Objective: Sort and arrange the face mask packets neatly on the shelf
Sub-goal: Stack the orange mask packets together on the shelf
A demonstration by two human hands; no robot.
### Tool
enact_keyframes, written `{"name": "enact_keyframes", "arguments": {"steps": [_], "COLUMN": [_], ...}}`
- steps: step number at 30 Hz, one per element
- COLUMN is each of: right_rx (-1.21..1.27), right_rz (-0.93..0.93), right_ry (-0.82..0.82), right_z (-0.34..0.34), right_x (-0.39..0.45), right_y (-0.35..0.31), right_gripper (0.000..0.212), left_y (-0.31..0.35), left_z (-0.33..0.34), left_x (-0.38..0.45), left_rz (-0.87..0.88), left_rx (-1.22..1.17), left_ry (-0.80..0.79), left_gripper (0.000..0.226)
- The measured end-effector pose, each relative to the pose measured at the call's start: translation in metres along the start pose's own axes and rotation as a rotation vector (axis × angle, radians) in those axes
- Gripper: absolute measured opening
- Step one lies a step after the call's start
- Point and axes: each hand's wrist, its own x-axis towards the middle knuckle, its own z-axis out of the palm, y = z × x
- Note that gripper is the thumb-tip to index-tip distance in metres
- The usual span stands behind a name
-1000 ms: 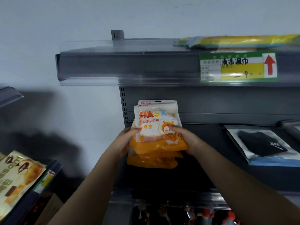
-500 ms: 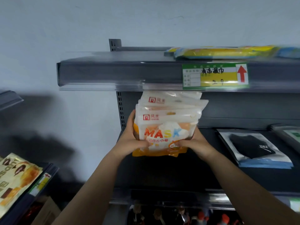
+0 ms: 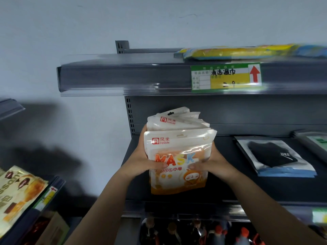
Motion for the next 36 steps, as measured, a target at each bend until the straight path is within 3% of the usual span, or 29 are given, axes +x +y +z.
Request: {"name": "enact_keyframes", "arguments": {"steps": [5, 10, 17, 20, 22, 26, 30, 33, 36], "right_rx": [-0.048, -0.116, -0.032, -0.071, -0.064, -0.063, -0.079, -0.054, -0.058], "right_rz": [-0.054, -0.084, -0.034, -0.011, -0.012, 0.007, -0.018, -0.06, -0.147], "right_ry": [-0.024, -0.093, -0.103, -0.174, -0.187, -0.157, -0.092, -0.011, 0.046], "right_z": [-0.002, -0.007, -0.011, -0.013, -0.013, -0.014, -0.008, -0.007, -0.006], "right_x": [0.002, 0.007, 0.018, 0.024, 0.025, 0.024, 0.025, 0.025, 0.02], "right_y": [-0.007, -0.012, -0.017, -0.018, -0.015, -0.003, 0.002, 0.003, 0.003], "right_gripper": [0.105, 0.121, 0.147, 0.132, 0.121, 0.131, 0.116, 0.126, 0.13], "left_y": [-0.004, -0.006, -0.005, -0.004, -0.005, -0.011, -0.016, -0.011, -0.01], "left_z": [0.0, 0.002, 0.004, 0.003, 0.002, 0.002, 0.007, 0.009, 0.011], "left_x": [0.002, 0.006, 0.01, 0.011, 0.01, 0.004, 0.0, 0.001, 0.001], "left_rz": [-0.04, -0.074, -0.118, -0.124, -0.124, -0.103, -0.066, 0.001, 0.083], "left_rx": [-0.001, -0.028, -0.043, -0.031, -0.022, 0.004, -0.035, -0.067, -0.059], "left_ry": [0.032, 0.094, 0.106, 0.106, 0.109, 0.133, 0.14, 0.149, 0.182], "left_gripper": [0.132, 0.124, 0.062, 0.053, 0.058, 0.092, 0.112, 0.127, 0.123]}}
